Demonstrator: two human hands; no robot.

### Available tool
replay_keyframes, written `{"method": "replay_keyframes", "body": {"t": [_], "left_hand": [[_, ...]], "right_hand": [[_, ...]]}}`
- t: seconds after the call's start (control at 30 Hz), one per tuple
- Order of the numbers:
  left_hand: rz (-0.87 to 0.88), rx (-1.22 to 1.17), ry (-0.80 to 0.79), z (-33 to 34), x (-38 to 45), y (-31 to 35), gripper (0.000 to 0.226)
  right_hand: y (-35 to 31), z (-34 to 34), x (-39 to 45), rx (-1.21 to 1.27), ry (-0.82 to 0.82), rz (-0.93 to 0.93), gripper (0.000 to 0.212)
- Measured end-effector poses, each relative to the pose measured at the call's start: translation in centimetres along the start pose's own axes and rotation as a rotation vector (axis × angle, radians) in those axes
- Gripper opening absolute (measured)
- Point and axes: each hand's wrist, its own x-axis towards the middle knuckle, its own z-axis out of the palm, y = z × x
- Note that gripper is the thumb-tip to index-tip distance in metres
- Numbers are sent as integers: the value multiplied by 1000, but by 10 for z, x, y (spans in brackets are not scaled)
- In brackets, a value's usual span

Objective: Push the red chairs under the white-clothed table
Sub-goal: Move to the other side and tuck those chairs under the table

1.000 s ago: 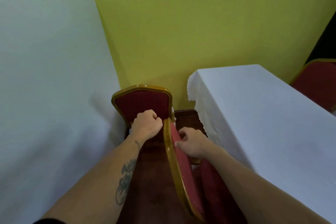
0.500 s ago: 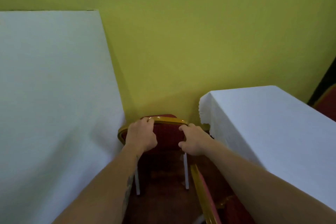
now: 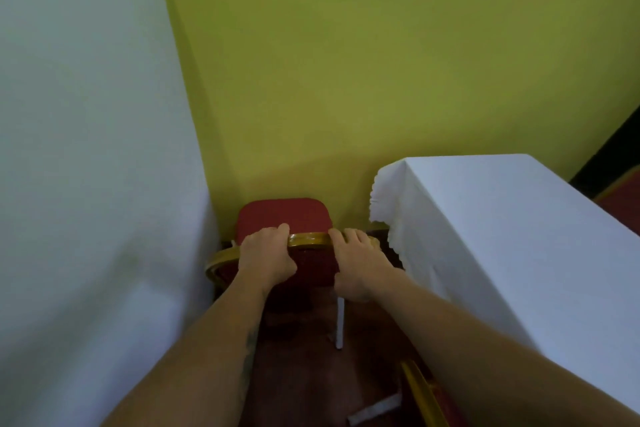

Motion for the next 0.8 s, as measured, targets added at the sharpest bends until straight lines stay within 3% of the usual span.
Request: {"method": "replay_keyframes", "body": {"t": [0.1,0.23,0.4,0.57,0.67,0.8], "left_hand": [[-14,-127,-97,-4,16,-6,23],[10,-181,-139,-1,20,-11,22],[18,-178,-161,-3,14,-14,17],[12,-137,-298,-16,1,-23,17],[11,-106,-382,-21,-11,-30,21],[5,-5,-360,-28,-29,-41,34]], "right_hand": [[4,8,22,-2,-29,37,96],[16,13,33,-25,-22,82,79],[14,15,22,-75,-3,46,80],[-4,16,-13,-113,-65,37,86],[-18,16,-38,-122,-76,8,84],[-41,21,-69,-134,-24,-13,82]]}}
